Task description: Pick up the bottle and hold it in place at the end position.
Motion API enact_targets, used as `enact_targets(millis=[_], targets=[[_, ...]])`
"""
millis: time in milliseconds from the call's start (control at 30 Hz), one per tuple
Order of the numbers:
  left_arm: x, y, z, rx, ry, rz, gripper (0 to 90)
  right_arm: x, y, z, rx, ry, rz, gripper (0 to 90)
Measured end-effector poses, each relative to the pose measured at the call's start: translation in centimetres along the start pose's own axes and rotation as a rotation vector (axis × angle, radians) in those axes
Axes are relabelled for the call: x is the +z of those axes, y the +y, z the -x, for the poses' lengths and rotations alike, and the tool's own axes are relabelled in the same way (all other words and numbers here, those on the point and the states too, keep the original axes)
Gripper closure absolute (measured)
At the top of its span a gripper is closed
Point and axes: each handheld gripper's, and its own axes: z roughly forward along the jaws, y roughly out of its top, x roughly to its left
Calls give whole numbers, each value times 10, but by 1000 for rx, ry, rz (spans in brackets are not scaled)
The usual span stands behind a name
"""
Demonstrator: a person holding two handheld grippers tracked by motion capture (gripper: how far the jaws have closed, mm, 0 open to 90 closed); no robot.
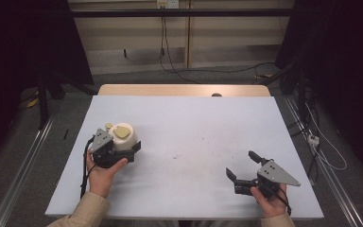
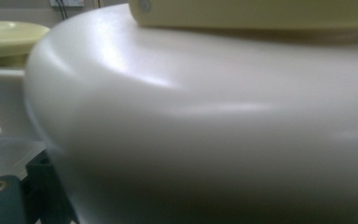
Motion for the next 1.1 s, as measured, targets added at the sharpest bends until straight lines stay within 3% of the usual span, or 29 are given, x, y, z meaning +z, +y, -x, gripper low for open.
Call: enact_targets(millis=[1100], targets=[[42, 14, 21, -20, -50, 8, 53, 1, 0, 1, 9, 6, 7, 19]])
